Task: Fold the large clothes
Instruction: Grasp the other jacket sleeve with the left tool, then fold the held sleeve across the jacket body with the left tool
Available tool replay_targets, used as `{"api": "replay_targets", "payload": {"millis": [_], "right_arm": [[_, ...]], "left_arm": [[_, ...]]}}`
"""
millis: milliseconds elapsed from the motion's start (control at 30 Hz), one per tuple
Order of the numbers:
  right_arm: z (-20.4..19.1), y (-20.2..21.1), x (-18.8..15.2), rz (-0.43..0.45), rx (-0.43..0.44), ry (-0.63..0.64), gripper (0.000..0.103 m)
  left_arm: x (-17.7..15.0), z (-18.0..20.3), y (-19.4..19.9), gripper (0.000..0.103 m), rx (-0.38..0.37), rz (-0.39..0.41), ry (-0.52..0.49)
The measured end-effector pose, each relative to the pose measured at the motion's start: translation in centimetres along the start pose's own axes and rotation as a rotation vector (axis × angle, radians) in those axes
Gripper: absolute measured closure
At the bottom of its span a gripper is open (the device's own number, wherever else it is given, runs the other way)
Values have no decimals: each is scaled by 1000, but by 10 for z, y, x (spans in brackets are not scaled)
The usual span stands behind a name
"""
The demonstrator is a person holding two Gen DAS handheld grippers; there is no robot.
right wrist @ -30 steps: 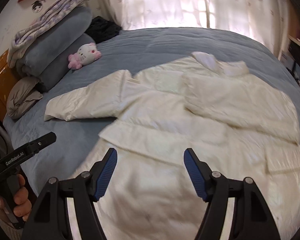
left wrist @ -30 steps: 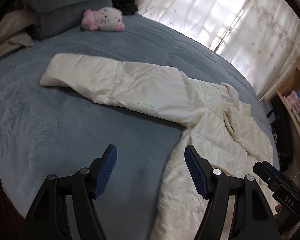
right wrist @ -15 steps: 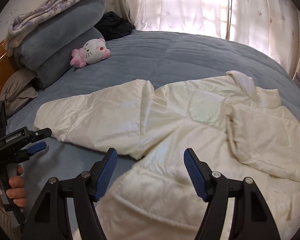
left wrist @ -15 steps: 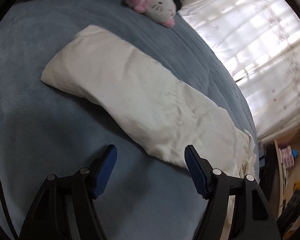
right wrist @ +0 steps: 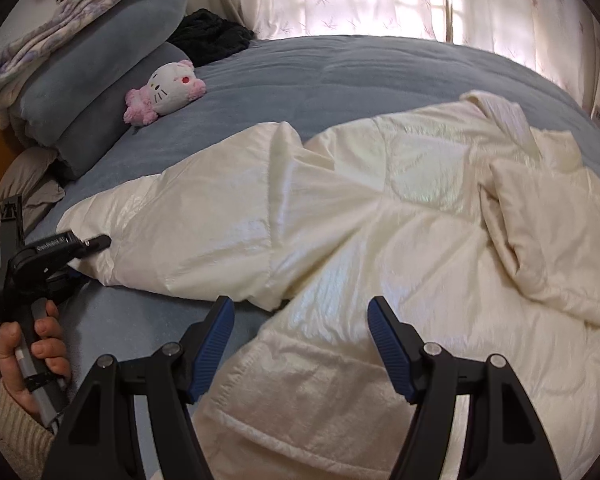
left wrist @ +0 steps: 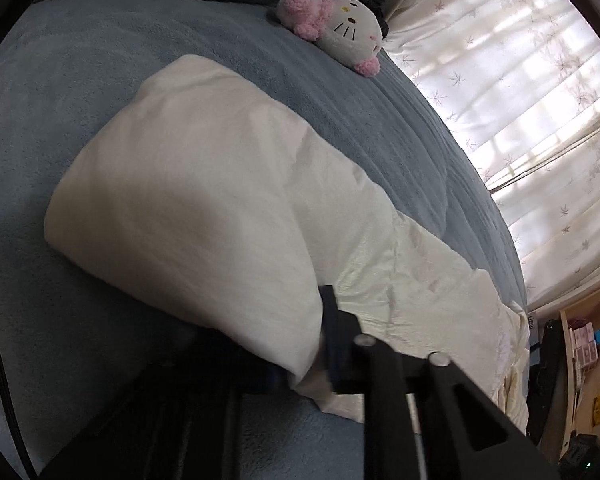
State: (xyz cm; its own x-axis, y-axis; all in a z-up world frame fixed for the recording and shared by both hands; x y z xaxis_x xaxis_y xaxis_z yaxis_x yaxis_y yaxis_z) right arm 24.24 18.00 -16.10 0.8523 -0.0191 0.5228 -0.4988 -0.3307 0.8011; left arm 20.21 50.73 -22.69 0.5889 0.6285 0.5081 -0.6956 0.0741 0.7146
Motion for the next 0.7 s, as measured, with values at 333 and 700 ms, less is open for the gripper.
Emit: {"api": "replay_targets", "payload": {"millis": [333, 700], "right_arm": [[32, 58, 6, 66, 73, -95, 34], [140, 145, 2, 199, 84, -289, 34]], "left_arm": [[29, 136, 108, 99, 59, 188, -296], [-26, 360, 183, 99, -34, 173, -682]]}}
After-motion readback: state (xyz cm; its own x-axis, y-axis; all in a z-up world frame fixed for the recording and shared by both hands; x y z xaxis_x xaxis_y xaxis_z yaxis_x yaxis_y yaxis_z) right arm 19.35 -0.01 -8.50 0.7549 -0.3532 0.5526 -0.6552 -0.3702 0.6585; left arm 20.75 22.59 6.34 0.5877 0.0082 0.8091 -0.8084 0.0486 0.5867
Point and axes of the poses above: each gripper's, at about its wrist camera, not at the fingertips, and y roughly against the way its jaws point, z to its right, x to its top, the point moved 4 cm from there along -y, roughly the way its jaws point, and after that the axes turned 13 degrees about -y, right-handed, at the moved point
